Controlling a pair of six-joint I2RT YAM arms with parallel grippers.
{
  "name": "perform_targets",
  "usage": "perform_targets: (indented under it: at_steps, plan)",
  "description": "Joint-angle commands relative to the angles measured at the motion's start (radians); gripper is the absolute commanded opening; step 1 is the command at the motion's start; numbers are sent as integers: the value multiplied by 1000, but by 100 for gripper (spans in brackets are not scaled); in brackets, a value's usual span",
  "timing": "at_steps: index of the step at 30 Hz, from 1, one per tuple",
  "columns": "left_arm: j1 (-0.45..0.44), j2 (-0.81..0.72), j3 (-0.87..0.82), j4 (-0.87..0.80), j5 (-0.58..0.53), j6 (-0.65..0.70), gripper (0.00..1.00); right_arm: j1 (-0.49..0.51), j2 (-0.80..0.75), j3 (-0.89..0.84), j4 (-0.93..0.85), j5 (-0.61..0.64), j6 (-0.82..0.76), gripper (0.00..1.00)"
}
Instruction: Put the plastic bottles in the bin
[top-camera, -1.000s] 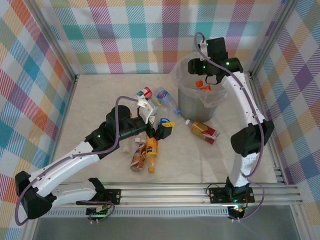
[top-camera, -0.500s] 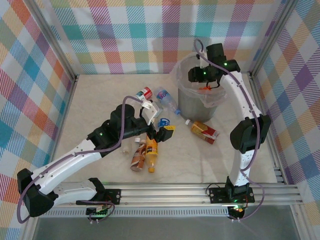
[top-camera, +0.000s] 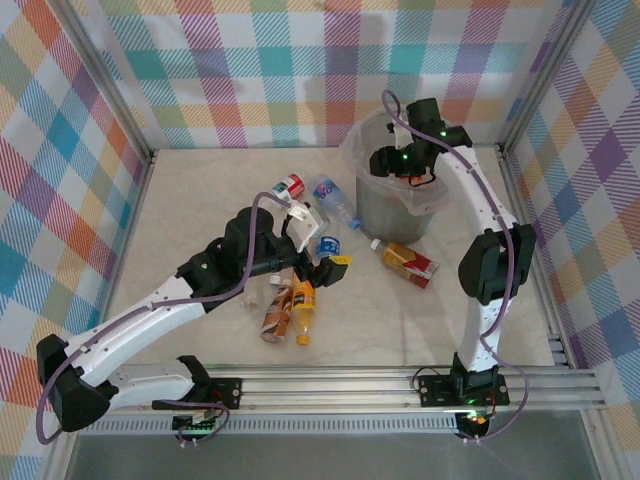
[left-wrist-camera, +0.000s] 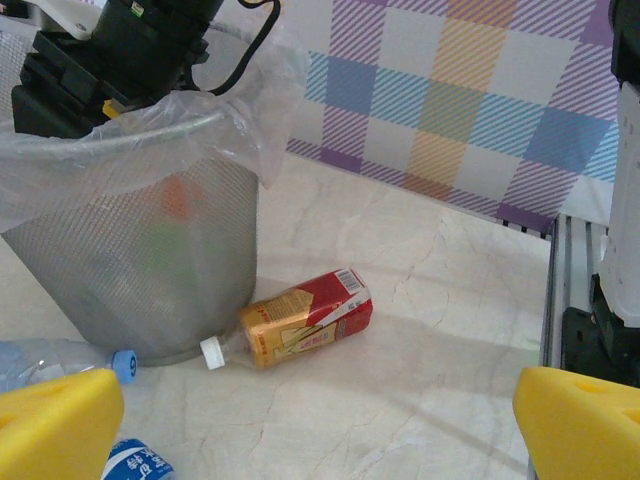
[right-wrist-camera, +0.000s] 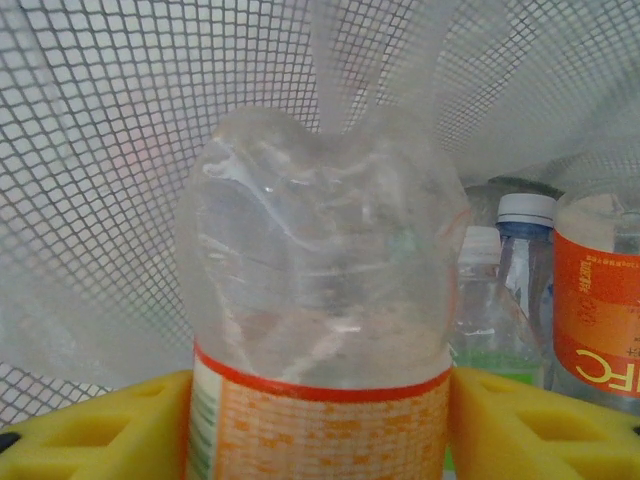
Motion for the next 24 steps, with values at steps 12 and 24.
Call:
perform_targets:
  at_steps: [12, 24]
  plan:
    - [-1, -1, 35, -4, 20, 20, 100, -4, -13, 1, -8, -13, 1, 71]
    - [0, -16, 36, -7, 8, 30, 100, -2, -205, -86, 59, 6, 9, 69]
